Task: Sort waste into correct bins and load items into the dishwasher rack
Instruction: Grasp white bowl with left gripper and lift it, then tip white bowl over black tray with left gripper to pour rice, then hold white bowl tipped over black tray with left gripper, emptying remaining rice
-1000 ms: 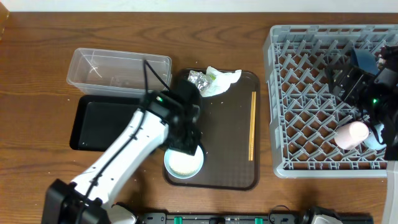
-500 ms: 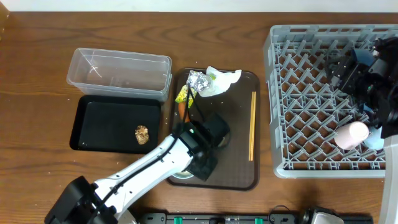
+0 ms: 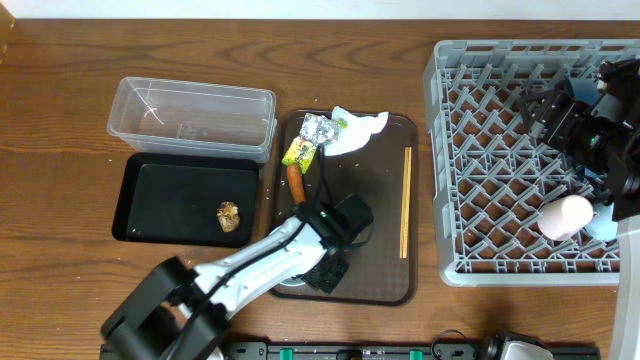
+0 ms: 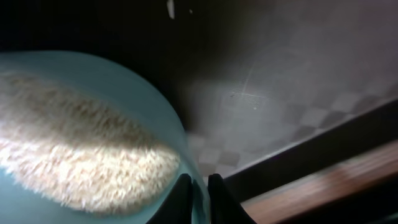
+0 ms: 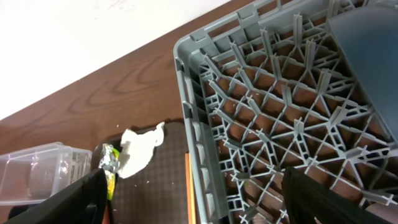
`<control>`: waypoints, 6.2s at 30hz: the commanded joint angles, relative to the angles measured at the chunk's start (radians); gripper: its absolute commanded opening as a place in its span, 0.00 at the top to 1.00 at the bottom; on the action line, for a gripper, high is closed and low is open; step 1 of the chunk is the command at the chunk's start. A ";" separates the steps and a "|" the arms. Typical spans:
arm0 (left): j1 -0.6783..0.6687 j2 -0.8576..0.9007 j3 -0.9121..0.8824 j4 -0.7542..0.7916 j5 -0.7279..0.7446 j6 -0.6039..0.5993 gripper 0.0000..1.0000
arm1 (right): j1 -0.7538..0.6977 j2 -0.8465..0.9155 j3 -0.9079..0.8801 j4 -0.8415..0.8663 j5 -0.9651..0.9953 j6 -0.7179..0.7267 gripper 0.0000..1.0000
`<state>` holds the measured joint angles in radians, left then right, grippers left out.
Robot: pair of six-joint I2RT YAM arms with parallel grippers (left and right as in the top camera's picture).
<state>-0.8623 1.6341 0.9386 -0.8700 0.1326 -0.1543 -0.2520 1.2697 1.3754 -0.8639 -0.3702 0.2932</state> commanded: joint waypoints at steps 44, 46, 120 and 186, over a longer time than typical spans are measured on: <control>1.408 -0.394 -0.144 0.166 1.242 0.349 0.94 | 0.014 0.000 0.006 -0.003 -0.031 0.024 0.20; 1.487 -0.383 -0.227 0.285 1.367 0.357 0.94 | 0.014 0.000 0.006 -0.001 -0.031 0.024 0.20; 1.572 -0.262 -0.361 0.913 1.378 -0.169 0.94 | 0.423 0.116 0.000 0.015 -0.056 -0.108 0.72; 1.519 -0.281 -0.366 0.930 1.437 -0.271 0.94 | 0.423 0.116 0.000 0.031 -0.056 -0.107 0.70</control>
<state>0.6746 1.3651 0.5632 0.0574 1.5105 -0.4442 0.1604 1.3937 1.3739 -0.8360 -0.4290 0.1905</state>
